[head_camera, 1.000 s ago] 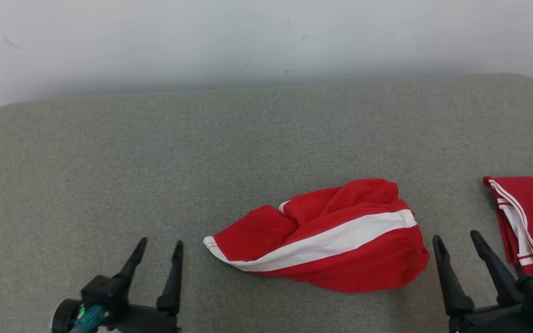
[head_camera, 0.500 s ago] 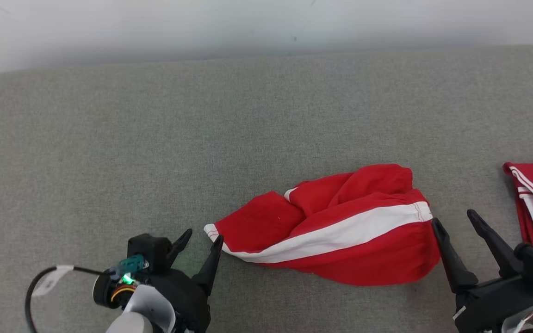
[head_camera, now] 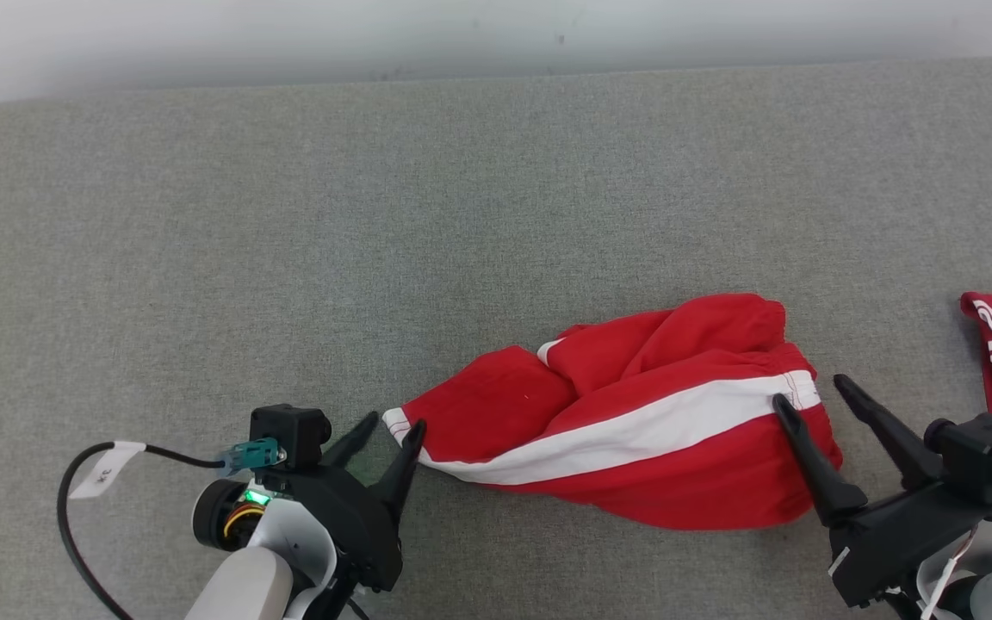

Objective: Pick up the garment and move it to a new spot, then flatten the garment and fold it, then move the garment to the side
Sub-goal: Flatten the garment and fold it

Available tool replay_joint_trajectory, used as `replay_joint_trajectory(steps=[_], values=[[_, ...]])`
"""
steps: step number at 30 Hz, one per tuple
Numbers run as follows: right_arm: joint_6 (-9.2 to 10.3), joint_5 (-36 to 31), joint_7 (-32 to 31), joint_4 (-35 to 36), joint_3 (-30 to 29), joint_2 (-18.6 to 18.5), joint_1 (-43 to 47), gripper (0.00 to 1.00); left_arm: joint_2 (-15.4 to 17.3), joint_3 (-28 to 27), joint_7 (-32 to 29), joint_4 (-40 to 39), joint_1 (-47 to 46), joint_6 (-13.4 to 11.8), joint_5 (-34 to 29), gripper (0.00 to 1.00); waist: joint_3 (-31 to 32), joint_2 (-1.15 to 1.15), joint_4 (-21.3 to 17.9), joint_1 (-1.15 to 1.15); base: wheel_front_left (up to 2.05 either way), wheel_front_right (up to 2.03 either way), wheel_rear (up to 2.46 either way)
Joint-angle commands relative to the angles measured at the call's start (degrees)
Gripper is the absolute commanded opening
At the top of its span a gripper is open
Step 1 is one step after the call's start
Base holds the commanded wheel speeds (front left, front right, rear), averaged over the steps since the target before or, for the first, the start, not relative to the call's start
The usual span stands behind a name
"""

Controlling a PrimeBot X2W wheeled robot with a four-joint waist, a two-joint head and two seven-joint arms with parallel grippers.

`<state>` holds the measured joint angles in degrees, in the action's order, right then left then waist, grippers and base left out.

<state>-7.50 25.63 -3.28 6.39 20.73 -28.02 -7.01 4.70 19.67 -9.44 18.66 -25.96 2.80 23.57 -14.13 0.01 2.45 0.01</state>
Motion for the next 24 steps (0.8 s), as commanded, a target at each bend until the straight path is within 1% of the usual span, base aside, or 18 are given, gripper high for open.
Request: replay_joint_trajectory(steps=[1, 2, 3, 4, 8, 11, 17, 24], values=[[0.02, 0.86, 0.09, -0.15, 0.45, -0.45, -0.63, 0.58, -0.07, 0.31, -0.17, 0.53, -0.42, 0.25, 0.77, 0.45, -0.05, -0.01, 0.01, -0.01, 0.00, 0.00, 0.00], [0.02, 1.20, -0.12, -0.35, 0.85, -0.72, -0.72, 0.29, -0.14, 0.34, -0.16, 0.62, -0.52, 0.40, 0.90, 0.00, -0.09, -0.01, 0.00, -0.01, 0.00, 0.00, 0.00], [0.02, 1.54, 0.00, -0.46, 1.03, -0.93, -0.90, 0.09, -0.20, 0.41, -0.20, 0.67, -0.54, 0.57, 1.32, 0.00, -0.10, -0.01, 0.00, -0.01, 0.00, 0.00, 0.00], [0.02, 1.83, 0.15, -0.55, 1.21, -1.05, -1.04, 0.00, -0.21, 0.50, -0.29, 0.73, -0.64, 0.61, 1.41, 0.00, -0.11, -0.01, 0.01, -0.01, 0.00, 0.00, 0.00], [0.02, 2.37, 1.61, 0.43, 1.05, -1.14, -1.52, 0.00, -0.30, 0.07, 1.25, -0.16, -0.74, 0.80, 2.29, 0.00, -0.01, -0.01, -0.03, -0.01, 0.00, 0.00, 0.00], [0.02, 2.05, 3.01, 2.06, -0.06, -0.73, -1.80, 0.00, -0.32, -0.51, 3.04, -2.01, -0.80, 0.22, 2.28, 0.00, 0.20, -0.01, -0.13, -0.01, 0.00, 0.00, 0.00], [0.02, 2.46, 4.73, 6.30, -2.72, 0.83, -2.65, 0.00, -0.45, -4.06, 8.88, -9.67, -0.27, -2.52, 3.00, 0.00, 1.27, -0.01, -0.75, -0.01, 0.00, 0.00, 0.00], [0.02, 3.68, 4.97, 9.66, -3.85, 2.27, -6.02, 0.00, 0.52, -7.22, 12.84, -20.80, -0.21, -5.42, 1.63, 0.00, 3.06, -0.01, -1.97, -0.01, 0.00, 0.00, 0.00]])
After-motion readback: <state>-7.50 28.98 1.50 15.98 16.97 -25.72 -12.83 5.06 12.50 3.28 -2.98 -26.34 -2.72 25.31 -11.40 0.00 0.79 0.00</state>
